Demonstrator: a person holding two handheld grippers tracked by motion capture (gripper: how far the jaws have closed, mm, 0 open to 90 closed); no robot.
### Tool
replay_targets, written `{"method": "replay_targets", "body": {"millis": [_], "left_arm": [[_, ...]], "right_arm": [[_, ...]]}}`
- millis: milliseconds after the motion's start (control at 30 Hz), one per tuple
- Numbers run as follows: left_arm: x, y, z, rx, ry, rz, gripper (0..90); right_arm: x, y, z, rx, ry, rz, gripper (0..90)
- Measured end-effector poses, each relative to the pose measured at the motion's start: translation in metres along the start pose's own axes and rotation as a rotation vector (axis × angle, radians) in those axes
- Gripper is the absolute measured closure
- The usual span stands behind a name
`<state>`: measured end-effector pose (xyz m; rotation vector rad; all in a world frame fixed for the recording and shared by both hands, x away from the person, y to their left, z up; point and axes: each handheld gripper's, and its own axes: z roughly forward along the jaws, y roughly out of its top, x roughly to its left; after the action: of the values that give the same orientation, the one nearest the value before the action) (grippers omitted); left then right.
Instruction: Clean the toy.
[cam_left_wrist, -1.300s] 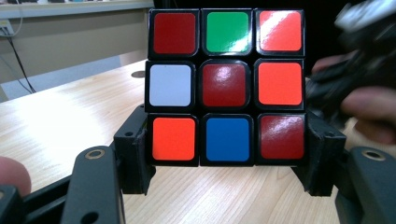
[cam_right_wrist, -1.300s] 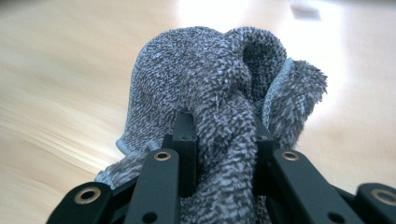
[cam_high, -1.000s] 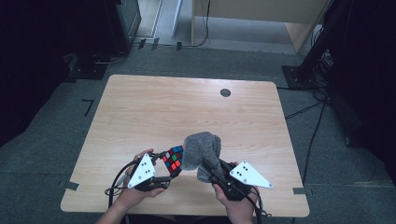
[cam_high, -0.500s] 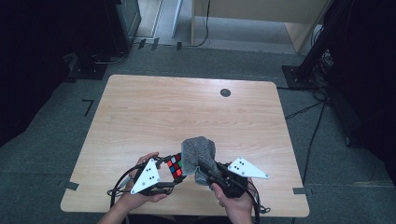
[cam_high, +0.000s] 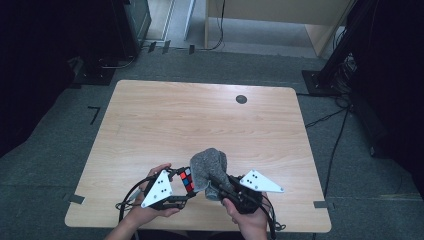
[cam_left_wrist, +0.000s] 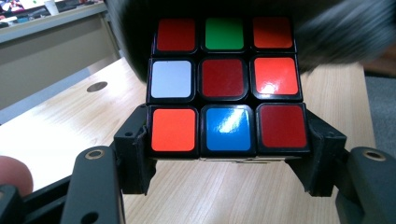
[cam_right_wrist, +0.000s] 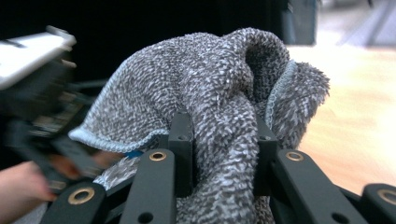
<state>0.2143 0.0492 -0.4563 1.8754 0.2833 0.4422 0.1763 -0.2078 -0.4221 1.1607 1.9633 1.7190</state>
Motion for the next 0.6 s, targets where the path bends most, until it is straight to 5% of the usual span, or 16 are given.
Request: {"method": "replay_targets", "body": {"millis": [67, 267, 400, 500, 600], "left_arm": [[0.0, 0.001, -0.003, -0.013, 0.003, -0.003, 33.9], [0.004, 0.003, -0.006, -0.034, -0.003, -0.02, 33.9], [0.004, 0.002, -0.003, -0.017, 0.006, -0.019, 33.9], [0.003, 0.002, -0.004, -0.016, 0.014, -0.011, 33.9], [0.005, 0.003, -0.006, -0.032, 0.011, -0.026, 34.0]], "right_arm": [[0.005, 0.001, 0.0, -0.008, -0.013, -0.02, 70.2], [-0.013, -0.008, 0.004, 0.051, -0.042, 0.07, 70.2], [-0.005, 0.001, -0.001, 0.005, 0.002, 0.041, 69.9], [0.006, 0.003, 0.0, 0.008, -0.019, -0.025, 70.0], [-0.003, -0.003, 0.003, 0.034, -0.039, 0.02, 70.1]]}}
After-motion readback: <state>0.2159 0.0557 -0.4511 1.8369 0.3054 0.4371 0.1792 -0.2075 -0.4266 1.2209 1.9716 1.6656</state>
